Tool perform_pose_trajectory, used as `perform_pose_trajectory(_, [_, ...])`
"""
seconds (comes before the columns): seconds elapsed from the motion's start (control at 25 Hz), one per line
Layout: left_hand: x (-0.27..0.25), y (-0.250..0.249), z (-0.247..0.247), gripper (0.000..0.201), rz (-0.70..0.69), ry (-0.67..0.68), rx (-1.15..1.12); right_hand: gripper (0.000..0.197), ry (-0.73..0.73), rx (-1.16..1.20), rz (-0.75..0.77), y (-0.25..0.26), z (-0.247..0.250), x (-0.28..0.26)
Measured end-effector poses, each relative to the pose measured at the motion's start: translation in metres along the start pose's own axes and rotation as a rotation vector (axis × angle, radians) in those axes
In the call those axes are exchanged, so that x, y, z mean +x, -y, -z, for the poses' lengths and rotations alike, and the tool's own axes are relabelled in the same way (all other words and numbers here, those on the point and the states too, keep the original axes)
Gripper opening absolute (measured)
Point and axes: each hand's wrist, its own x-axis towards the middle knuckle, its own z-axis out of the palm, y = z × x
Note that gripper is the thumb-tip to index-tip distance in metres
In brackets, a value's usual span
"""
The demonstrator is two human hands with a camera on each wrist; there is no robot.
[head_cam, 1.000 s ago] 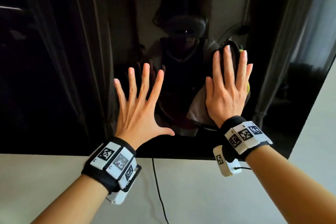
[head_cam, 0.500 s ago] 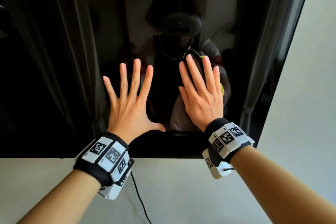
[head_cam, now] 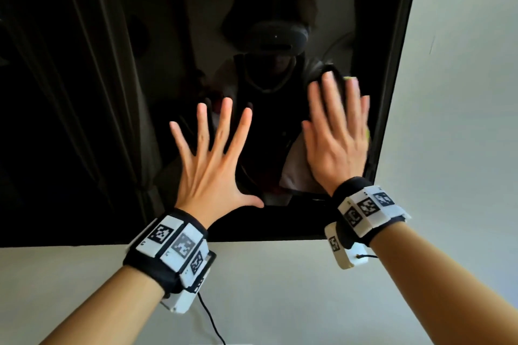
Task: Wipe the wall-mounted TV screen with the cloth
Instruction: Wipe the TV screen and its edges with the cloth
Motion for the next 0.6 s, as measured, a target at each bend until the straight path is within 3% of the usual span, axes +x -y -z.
perform_pose_trajectory(0.12, [0.009,-0.018,-0.001,0.161,0.016,-0.001,-0.015,0.044,-0.028,-0.011,-0.141,-0.021,0.009,-0.002])
perform_pose_trajectory(0.32, [0.009,-0.022,-0.004,0.161,0.052,-0.005,0.022,0.045,0.032,0.014,0.082,-0.012,0.008,0.005])
perform_pose_trajectory(0.48, [0.008,-0.021,-0.006,0.159,0.045,-0.006,0.029,0.044,-0.036,0.015,-0.119,-0.034,0.014,0.002])
perform_pose_trajectory(0.6, [0.007,-0.02,-0.006,0.158,0.044,-0.012,0.035,0.043,0.027,-0.005,-0.006,-0.024,0.013,-0.021])
